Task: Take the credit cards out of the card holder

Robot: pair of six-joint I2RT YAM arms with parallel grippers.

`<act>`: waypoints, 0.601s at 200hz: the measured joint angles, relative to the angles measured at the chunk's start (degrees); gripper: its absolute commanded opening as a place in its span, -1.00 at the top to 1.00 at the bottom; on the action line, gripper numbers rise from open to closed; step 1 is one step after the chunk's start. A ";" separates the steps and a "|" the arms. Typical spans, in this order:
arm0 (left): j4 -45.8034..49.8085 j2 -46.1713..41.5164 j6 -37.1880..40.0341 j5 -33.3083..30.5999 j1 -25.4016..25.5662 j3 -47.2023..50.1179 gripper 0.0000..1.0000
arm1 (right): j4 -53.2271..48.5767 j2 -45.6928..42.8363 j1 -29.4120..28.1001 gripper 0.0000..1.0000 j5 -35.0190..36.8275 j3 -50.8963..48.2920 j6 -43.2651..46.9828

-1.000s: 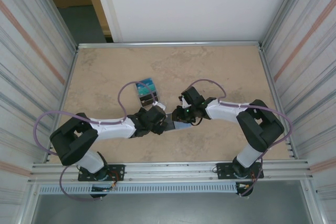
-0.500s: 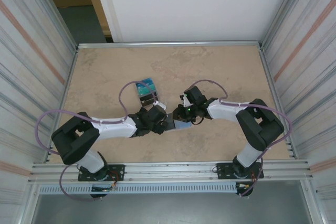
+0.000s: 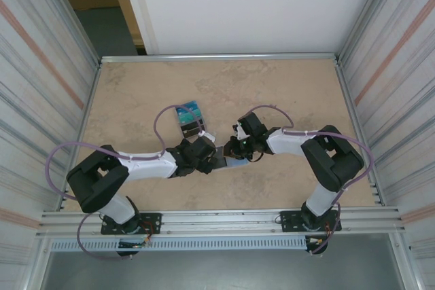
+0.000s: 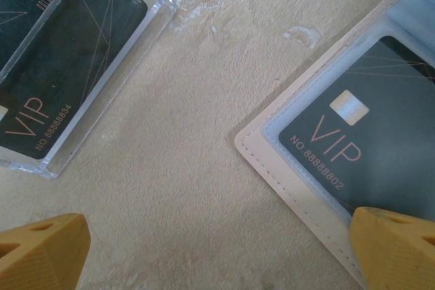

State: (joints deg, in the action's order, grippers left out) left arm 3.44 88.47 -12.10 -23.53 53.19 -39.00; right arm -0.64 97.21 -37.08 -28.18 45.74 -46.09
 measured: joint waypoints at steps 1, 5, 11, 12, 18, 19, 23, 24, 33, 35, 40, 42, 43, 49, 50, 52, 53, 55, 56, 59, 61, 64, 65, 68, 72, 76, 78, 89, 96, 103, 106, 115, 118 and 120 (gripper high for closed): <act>0.00 0.00 -0.02 0.00 0.00 0.00 -0.97 | 0.04 0.00 0.00 0.72 -0.02 0.00 0.00; 0.00 0.00 0.00 0.00 0.00 0.00 -0.97 | 0.15 0.00 0.02 0.72 -0.17 0.00 0.00; 0.00 0.00 0.00 0.00 0.00 0.00 -0.98 | 0.37 0.04 0.09 0.72 -0.31 0.00 0.00; 0.00 0.00 0.00 0.00 0.00 0.00 -0.97 | 0.48 0.04 0.11 0.72 -0.31 -0.02 -0.02; 0.00 0.00 0.00 0.00 0.00 0.00 -0.97 | 0.83 0.07 0.11 0.72 -0.46 -0.13 -0.04; 0.00 0.00 0.00 0.00 0.00 0.00 -0.97 | 0.94 0.07 0.11 0.72 -0.48 -0.17 -0.07; 0.00 0.00 -0.02 0.00 0.00 0.00 -0.97 | 1.20 0.07 0.22 0.72 -0.61 -0.26 -0.17; 0.00 0.02 -0.02 0.00 0.00 0.00 -0.97 | 1.25 0.07 0.24 0.72 -0.61 -0.28 -0.20; -0.02 0.04 -0.02 0.02 0.00 0.00 -0.98 | 1.90 0.07 0.37 0.72 -0.92 -0.63 -0.37; -0.02 0.04 -0.02 0.02 0.00 0.00 -0.98 | 2.05 0.07 0.37 0.73 -1.07 -0.72 -0.44; -0.02 0.04 -0.04 0.00 0.00 0.00 -0.97 | 2.27 0.07 0.48 0.76 -1.25 -0.94 -0.46; -0.02 0.04 -0.04 0.02 0.00 0.00 -0.97 | 2.36 0.07 0.48 0.77 -1.31 -1.01 -0.48; -0.02 0.04 -0.07 0.00 0.00 0.00 -0.97 | 2.38 0.07 0.48 0.77 -1.38 -1.05 -0.48; -0.02 0.04 -0.11 0.00 0.00 0.00 -0.98 | 2.51 0.07 0.50 0.79 -1.53 -1.22 -0.66; -0.02 0.04 -0.13 0.00 0.00 0.00 -0.98 | 2.54 0.07 0.57 0.80 -1.53 -1.27 -0.72; -0.02 0.04 -0.15 0.00 0.00 0.00 -0.97 | 2.62 0.07 0.66 0.80 -1.60 -1.33 -0.94; -0.02 0.04 -0.17 0.00 0.00 0.00 -0.97 | 2.62 0.07 0.68 0.80 -1.62 -1.36 -0.96; -0.02 0.04 -0.17 0.00 0.00 0.00 -0.97 | 2.67 0.07 0.70 0.80 -1.73 -1.42 -0.96; -0.02 0.07 -0.20 0.00 0.00 0.00 -0.97 | 2.71 0.07 0.70 0.80 -1.73 -1.42 -0.96; -0.02 0.04 -0.20 0.00 0.00 0.00 -0.97 | 2.78 0.07 0.76 0.80 -1.79 -1.53 -1.22; -0.02 0.04 -0.20 0.00 0.00 0.00 -0.98 | 2.82 0.07 0.76 0.80 -1.84 -1.55 -1.27; -0.02 0.04 -0.20 0.00 0.00 0.00 -0.97 | 2.89 0.07 0.81 0.80 -1.86 -1.64 -1.31; -0.02 0.04 -0.20 0.00 0.00 0.00 -0.97 | 2.95 0.07 0.81 0.81 -1.88 -1.66 -1.36; -0.02 0.04 -0.22 0.00 0.00 0.00 -0.97 | 3.04 0.07 0.81 0.81 -1.90 -1.75 -1.40; -0.02 0.04 -0.22 0.02 0.00 0.00 -0.97 | 3.15 0.07 0.81 0.80 -1.88 -1.84 -1.49; -0.02 0.04 -0.22 0.00 0.00 0.00 -0.97 | 3.23 0.07 0.83 0.80 -1.90 -1.92 -1.51; -0.02 0.04 -0.22 0.00 0.00 0.00 -0.97 | 3.28 0.07 0.83 0.80 -1.90 -1.95 -1.51; -0.02 0.04 -0.22 0.00 0.00 0.00 -0.97 | 3.52 0.07 0.85 0.81 -1.88 -2.12 -1.51; -0.02 0.04 -0.22 0.00 0.00 0.00 -0.97 | 3.63 0.07 0.96 0.81 -1.90 -2.16 -1.53; -0.02 0.04 -0.22 0.00 0.00 0.00 -0.97 | 3.67 0.07 1.03 0.81 -1.90 -2.16 -1.53; -0.02 0.04 -0.22 0.00 0.00 0.00 -0.97 | 3.69 0.07 1.07 0.81 -1.88 -2.16 -1.53; -0.02 0.04 -0.22 0.00 0.00 0.00 -0.97 | 3.74 0.07 1.11 0.81 -1.88 -2.16 -1.53; -0.02 0.04 -0.22 0.00 0.00 0.00 -0.97 | 3.74 0.07 1.11 0.80 -1.88 -2.16 -1.55; -0.02 0.04 -0.22 0.00 0.00 0.00 -0.97 | 3.74 0.07 1.11 0.81 -1.88 -2.19 -1.53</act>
State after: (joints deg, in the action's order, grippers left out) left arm 3.42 88.51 -12.32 -23.53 53.19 -39.00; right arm 3.09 97.27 -35.97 -30.06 43.55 -47.62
